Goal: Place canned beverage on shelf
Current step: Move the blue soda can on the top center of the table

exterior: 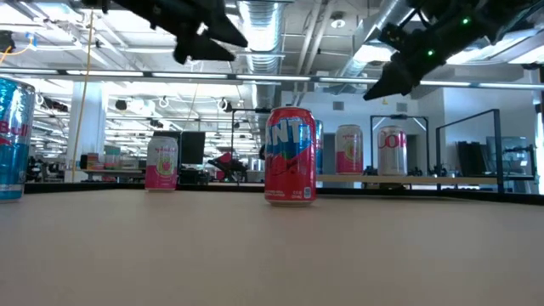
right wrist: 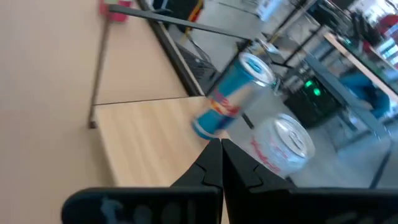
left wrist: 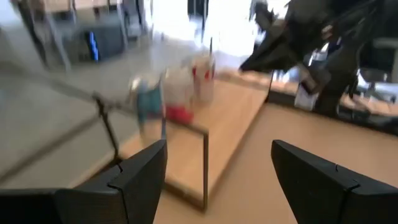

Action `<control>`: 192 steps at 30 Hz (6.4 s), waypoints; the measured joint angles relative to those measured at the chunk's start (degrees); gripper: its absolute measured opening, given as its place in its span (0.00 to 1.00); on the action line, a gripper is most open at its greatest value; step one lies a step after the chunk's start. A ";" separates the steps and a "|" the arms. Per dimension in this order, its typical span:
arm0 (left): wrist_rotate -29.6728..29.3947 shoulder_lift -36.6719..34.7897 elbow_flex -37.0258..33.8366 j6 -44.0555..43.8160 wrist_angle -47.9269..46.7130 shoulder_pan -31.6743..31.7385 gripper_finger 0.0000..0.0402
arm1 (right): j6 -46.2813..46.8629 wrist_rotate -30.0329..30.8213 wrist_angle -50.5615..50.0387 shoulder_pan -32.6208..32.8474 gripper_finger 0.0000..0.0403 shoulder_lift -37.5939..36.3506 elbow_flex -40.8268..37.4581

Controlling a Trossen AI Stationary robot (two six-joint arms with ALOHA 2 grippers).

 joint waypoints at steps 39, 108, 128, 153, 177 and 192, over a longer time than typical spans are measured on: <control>31.89 -0.73 12.09 -36.08 -82.05 -16.98 0.68 | -1.16 -1.55 -1.45 1.34 0.05 0.39 -0.02; 27.30 0.03 20.51 -29.71 -79.50 -13.06 0.55 | -2.17 -1.66 -2.47 1.33 0.05 0.42 -0.04; 26.46 41.90 81.25 6.88 -85.75 -11.69 0.55 | -2.17 -1.62 -3.60 1.34 0.05 0.42 -0.04; 27.58 55.63 90.22 26.18 -88.04 9.51 0.57 | -2.62 -1.57 -4.53 1.32 0.05 0.42 -0.04; 26.49 55.64 79.52 25.44 -88.83 10.73 0.57 | -2.60 -1.79 -4.58 0.56 0.05 0.42 -0.04; 26.77 55.51 77.35 22.69 -94.68 10.69 0.57 | -2.60 -3.10 -4.58 0.56 0.05 0.42 -0.04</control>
